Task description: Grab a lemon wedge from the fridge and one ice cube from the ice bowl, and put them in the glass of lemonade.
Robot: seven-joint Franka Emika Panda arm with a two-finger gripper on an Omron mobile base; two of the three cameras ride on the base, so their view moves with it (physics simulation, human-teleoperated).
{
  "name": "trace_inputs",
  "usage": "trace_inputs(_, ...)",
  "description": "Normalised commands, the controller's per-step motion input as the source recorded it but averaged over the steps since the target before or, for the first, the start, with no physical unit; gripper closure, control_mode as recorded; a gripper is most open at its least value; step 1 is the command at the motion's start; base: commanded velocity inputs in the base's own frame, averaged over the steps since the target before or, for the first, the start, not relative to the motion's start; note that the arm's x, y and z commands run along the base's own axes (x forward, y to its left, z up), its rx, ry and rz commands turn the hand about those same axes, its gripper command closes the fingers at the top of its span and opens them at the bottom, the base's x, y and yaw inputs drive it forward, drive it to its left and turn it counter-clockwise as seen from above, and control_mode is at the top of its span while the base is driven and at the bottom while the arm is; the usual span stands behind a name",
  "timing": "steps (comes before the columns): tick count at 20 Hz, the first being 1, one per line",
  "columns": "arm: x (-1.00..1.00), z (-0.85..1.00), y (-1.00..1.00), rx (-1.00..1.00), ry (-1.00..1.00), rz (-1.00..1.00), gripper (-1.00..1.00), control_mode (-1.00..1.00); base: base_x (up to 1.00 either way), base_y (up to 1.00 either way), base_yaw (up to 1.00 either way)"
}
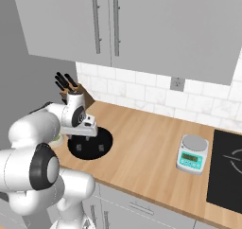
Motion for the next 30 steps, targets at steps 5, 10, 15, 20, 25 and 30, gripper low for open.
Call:
trace_inputs(5,0.0,-0.27,0.0,-0.06,-0.02,0.02,-1.0,-1.0,0.0,0.0,0.0)
trace_inputs(10,0.0,-0.14,-0.04,-0.02,0.0,0.13,-1.0,-1.0,0.0,0.0,0.0)
trace_inputs(15,0.0,-0.04,-0.21,0.0,0.0,0.1,-1.0,-1.0,0.0,0.0,0.0)
trace_inputs(20,0.0,-0.19,-0.15,0.0,0.0,0.06,-1.0,-1.0,0.0,0.0,0.0)
trace_inputs(25,0.0,-0.19,0.0,0.0,0.0,0.03,-1.0,-1.0,0.0,0.0,0.0)
trace_inputs(30,0.05,0.0,0.0,0.01,-0.08,0.02,-1.0,-1.0,0.0,0.0,0.0)
